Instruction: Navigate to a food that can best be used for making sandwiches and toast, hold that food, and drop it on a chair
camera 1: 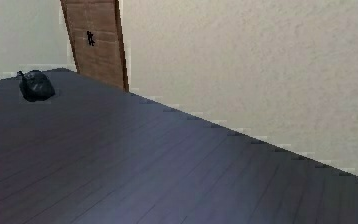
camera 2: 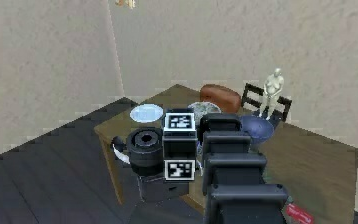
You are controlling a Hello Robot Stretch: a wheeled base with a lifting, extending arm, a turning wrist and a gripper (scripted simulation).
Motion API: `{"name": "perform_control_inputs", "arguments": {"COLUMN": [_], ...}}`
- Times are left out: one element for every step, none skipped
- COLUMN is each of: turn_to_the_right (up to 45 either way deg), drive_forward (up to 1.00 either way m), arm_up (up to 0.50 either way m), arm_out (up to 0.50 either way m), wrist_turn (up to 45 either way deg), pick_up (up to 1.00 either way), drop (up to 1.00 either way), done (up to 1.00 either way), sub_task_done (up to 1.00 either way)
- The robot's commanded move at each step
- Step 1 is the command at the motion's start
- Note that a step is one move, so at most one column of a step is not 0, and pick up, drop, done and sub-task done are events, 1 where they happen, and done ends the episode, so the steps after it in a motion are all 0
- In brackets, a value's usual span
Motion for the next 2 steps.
{"name": "perform_control_inputs", "arguments": {"turn_to_the_right": [12.0, 0.0], "drive_forward": [0.0, 0.1], "arm_up": [0.0, 0.0], "arm_out": [0.0, 0.0], "wrist_turn": [0.0, 0.0], "pick_up": [0.0, 0.0], "drop": [0.0, 0.0], "done": [0.0, 0.0], "sub_task_done": [0.0, 0.0]}}
